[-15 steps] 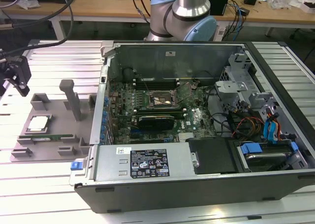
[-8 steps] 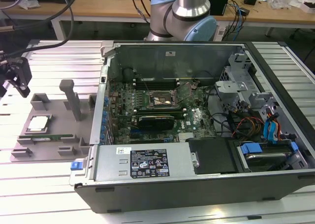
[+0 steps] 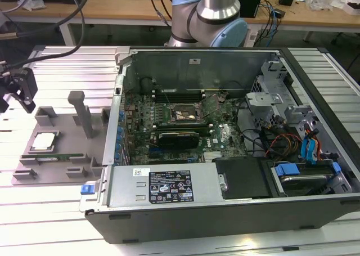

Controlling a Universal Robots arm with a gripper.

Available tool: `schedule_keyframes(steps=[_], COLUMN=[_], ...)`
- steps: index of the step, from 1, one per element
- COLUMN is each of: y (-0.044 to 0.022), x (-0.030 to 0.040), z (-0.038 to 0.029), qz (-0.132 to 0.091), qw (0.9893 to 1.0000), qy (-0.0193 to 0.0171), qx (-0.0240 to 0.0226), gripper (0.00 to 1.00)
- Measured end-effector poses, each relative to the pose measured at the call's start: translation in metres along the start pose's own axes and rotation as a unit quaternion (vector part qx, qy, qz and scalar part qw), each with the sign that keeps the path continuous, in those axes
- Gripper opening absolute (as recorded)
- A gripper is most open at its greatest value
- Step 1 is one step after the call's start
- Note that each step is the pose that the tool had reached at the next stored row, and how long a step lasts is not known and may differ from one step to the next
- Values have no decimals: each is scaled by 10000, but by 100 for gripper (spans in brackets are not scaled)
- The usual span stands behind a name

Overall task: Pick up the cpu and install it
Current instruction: 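Pick up the cpu and move it towards the insertion slot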

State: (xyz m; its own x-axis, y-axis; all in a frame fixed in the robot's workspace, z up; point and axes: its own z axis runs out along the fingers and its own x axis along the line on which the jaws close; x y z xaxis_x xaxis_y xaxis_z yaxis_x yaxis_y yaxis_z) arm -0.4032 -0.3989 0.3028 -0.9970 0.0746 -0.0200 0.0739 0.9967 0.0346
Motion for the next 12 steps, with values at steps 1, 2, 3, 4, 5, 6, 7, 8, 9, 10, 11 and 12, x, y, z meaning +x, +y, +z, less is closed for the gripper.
schedule_keyframes(steps=[1, 2, 3, 4, 5, 6, 7, 8, 9, 10, 11, 12], y=[0, 0, 0, -1, -1, -1, -1, -2, -2, -2, -2, -2], x=[0, 0, 0, 0, 0, 0, 1, 1, 1, 1, 1, 2], z=[5, 9, 12, 23, 27, 31, 39, 47, 56, 62, 69, 75], qz=[0, 0, 0, 0, 0, 0, 0, 0, 0, 0, 0, 1], qw=[10000, 10000, 10000, 10000, 10000, 10000, 10000, 10000, 10000, 10000, 10000, 10000], qy=[0, 0, 0, -1, 0, 0, -1, -1, -1, 0, 0, -1], qx=[0, 0, 0, 0, 0, 0, -1, 0, -1, 0, 1, 9], gripper=[60, 60, 60, 60, 60, 60, 60, 60, 60, 60, 60, 60])
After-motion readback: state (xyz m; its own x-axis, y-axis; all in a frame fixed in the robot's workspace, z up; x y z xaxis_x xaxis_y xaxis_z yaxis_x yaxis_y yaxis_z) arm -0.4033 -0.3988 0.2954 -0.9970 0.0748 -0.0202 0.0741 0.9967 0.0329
